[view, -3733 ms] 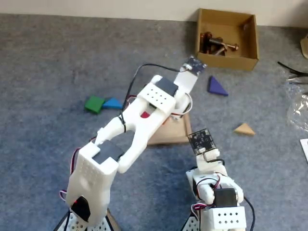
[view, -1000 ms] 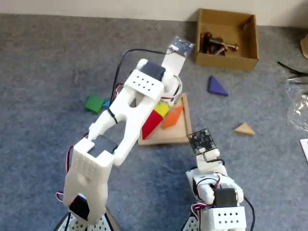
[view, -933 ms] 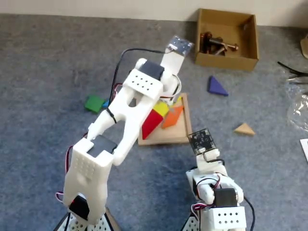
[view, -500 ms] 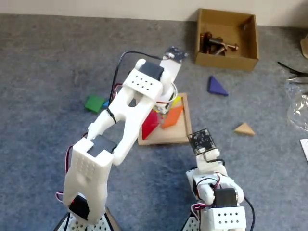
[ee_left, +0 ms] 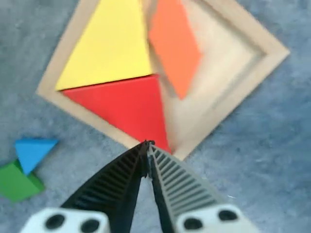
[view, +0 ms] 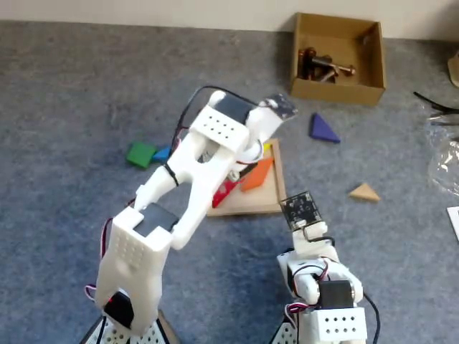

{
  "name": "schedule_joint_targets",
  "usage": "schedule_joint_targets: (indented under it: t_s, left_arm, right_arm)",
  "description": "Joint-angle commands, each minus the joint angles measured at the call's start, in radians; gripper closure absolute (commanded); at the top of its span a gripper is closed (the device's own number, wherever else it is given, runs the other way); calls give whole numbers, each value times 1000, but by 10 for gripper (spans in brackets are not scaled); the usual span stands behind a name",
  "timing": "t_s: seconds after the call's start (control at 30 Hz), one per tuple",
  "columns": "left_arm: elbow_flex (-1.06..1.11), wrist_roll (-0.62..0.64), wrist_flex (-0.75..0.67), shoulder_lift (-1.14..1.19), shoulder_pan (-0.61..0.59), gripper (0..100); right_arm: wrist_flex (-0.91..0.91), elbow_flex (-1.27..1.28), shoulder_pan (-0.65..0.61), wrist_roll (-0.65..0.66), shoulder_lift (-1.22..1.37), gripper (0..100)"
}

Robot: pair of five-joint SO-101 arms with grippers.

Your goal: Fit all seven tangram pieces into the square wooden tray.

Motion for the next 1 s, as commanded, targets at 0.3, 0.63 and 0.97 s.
schedule_joint_targets:
  t_s: [0.3, 0.63, 0.97]
  left_arm:
    - [127, -17, -126, -38, 61, 995]
    - [162, -123, -209, 10, 62, 995]
    - [162, -123, -279, 44, 65, 995]
  right_arm:
    - [-30, 119, -12, -3, -15, 993]
    - [-30, 119, -12, -3, -15, 993]
    - [-30, 119, -12, -3, -15, 993]
